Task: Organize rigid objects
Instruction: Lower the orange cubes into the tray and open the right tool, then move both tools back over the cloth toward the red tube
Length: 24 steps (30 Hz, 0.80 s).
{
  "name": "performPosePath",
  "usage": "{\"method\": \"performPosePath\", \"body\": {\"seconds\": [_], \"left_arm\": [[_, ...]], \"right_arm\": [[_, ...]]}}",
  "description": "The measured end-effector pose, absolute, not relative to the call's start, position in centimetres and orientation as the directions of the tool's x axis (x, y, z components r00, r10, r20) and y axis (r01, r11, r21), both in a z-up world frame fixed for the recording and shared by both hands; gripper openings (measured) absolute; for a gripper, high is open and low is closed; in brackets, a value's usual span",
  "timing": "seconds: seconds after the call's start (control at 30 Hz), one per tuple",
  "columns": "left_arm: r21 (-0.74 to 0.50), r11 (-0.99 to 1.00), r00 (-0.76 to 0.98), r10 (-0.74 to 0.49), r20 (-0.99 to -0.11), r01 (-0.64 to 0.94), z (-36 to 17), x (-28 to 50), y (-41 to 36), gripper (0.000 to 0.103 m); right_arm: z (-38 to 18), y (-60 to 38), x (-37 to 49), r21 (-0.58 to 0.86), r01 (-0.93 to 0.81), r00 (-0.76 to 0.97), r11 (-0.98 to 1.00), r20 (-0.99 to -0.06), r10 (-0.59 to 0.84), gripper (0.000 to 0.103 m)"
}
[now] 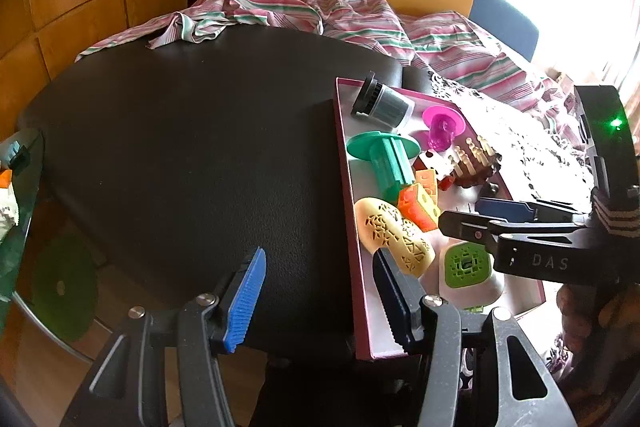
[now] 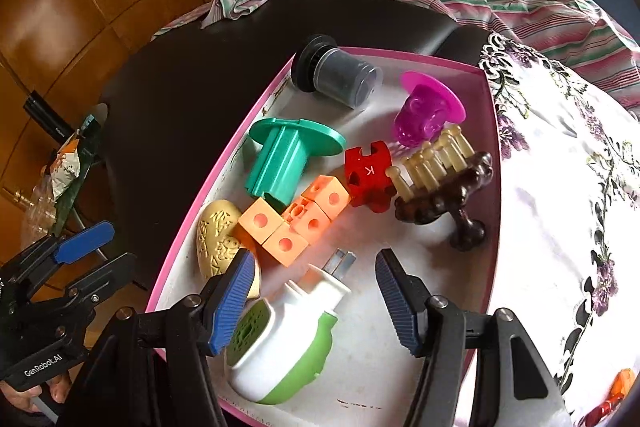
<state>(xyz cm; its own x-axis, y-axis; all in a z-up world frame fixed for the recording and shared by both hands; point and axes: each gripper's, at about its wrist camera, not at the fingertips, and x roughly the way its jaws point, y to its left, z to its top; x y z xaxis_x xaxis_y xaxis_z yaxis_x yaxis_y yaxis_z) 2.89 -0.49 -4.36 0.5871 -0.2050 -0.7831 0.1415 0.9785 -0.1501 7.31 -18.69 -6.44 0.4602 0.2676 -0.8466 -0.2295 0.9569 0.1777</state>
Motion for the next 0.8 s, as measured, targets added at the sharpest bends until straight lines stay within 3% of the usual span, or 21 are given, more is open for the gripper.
{"method": "performPosePath", "body": {"seconds": [0.8], "left_arm": [[-0.118, 0.979, 0.609, -0.195, -0.769, 0.164, -3.4, 2.2, -1.2, 0.058]], "right_arm": [[-2.8, -20.0, 5.0, 0.173, -0.179, 0.567, 0.969, -0.786, 0.245, 0.064]]}}
